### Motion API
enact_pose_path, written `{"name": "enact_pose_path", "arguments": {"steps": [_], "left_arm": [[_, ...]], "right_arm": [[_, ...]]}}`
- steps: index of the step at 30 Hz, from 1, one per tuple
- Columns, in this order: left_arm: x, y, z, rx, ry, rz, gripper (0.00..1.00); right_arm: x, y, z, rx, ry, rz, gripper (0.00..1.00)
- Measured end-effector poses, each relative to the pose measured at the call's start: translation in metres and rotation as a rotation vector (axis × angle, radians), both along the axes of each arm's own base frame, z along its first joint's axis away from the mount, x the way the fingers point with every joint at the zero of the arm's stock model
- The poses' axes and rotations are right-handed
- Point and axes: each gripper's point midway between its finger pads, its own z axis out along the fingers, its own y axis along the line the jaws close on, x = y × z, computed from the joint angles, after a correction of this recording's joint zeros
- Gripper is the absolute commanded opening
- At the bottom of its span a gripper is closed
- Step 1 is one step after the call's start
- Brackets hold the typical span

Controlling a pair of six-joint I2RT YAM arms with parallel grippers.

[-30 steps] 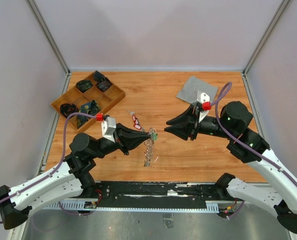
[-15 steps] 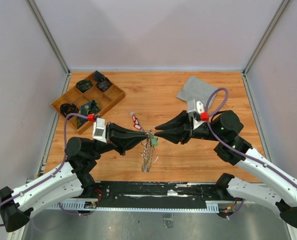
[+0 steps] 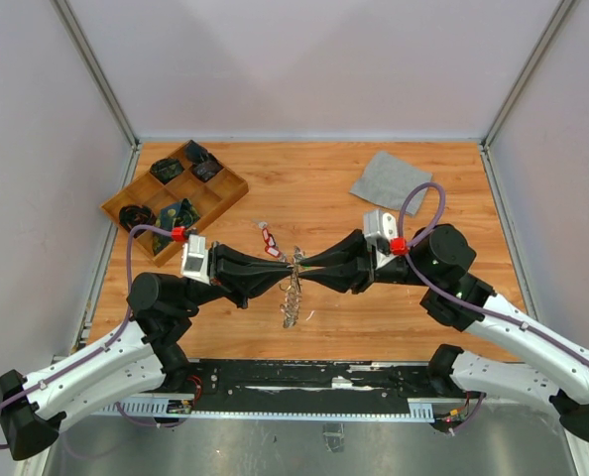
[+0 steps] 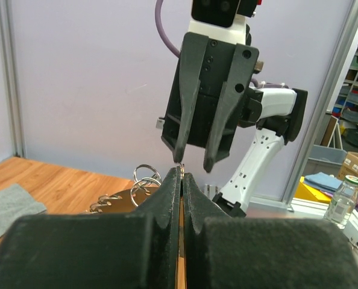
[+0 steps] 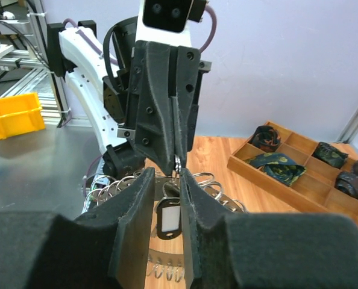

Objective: Put the keys on the keyring

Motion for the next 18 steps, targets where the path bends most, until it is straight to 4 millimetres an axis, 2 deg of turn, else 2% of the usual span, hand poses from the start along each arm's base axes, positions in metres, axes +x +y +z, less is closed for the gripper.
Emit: {"name": "enact_pose_path", "arguments": {"steps": [5, 18], "left_arm": [[-0.001, 0.0, 0.001, -0.002, -0.004, -0.002, 0.0], [-0.004, 0.0, 0.001, 0.0, -0.016, -0.018, 0.0]], "right_arm": [[-0.005, 0.007, -0.012, -0.038, 0.008, 0.02, 0.25], [-0.002, 0.009, -0.019, -0.063, 0.011, -0.002, 0.28]]}}
